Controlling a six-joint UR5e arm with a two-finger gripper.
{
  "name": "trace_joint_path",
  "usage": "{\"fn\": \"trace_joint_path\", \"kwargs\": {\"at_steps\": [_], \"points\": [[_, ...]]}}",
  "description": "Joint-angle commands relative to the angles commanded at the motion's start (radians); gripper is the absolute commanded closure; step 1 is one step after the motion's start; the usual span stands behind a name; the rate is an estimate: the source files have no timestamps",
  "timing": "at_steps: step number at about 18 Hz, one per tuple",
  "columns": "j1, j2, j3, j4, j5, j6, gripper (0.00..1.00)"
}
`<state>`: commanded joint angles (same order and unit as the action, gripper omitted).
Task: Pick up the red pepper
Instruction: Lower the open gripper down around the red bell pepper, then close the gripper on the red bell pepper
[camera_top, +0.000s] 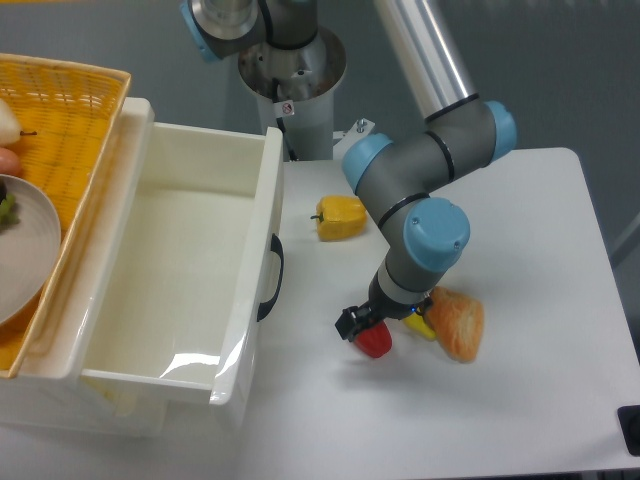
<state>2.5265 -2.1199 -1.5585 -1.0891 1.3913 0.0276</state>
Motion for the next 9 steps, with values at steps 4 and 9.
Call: {"fn": "trace_joint_path", "kwargs": {"at_steps": [4, 9], "points": [[0.000, -0.009, 0.000, 0.003, 0.009, 0.000, 0.00], [-0.003, -0.021, 0.000, 0.005, 0.012, 0.000, 0.00]]}}
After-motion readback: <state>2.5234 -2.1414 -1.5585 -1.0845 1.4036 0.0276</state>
